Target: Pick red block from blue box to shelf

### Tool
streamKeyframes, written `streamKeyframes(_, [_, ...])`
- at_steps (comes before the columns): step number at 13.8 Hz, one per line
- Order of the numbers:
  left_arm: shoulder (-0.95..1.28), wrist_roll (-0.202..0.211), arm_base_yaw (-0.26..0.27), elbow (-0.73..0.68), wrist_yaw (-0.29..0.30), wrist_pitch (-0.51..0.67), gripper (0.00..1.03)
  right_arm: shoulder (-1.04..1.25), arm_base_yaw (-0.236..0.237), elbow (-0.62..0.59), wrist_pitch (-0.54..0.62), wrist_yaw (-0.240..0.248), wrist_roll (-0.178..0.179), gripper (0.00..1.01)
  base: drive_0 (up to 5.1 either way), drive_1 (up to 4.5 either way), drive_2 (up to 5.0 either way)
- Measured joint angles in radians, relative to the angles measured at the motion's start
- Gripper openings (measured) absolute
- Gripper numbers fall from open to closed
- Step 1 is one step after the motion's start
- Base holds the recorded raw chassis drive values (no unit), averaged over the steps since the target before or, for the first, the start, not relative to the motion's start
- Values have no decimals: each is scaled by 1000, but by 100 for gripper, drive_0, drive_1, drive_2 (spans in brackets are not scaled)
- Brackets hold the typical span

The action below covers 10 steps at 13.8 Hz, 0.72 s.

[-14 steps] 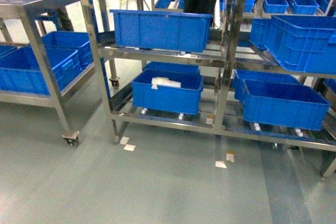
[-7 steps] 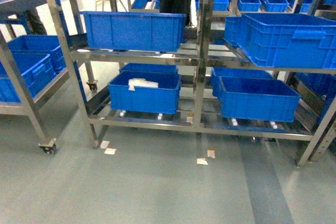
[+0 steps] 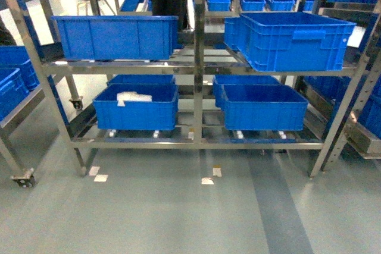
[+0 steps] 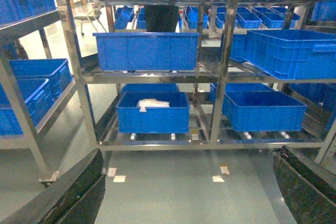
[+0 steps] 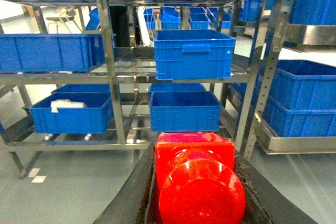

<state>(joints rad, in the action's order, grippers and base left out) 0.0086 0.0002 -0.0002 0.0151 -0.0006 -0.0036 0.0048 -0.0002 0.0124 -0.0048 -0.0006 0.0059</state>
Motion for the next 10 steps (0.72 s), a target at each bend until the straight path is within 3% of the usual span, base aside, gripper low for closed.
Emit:
streamKeyframes(1, [0, 0, 0, 0, 0, 0, 98, 0, 0, 0, 0, 0, 0, 28, -33, -33, -33])
streamKeyframes(7, [0, 0, 0, 0, 0, 0, 98, 0, 0, 0, 2, 0, 0, 28, 306, 176, -498])
streamKeyframes(10, [0, 0, 0, 0, 0, -1, 98, 0, 0, 0, 0, 1, 0, 28, 7, 391, -377])
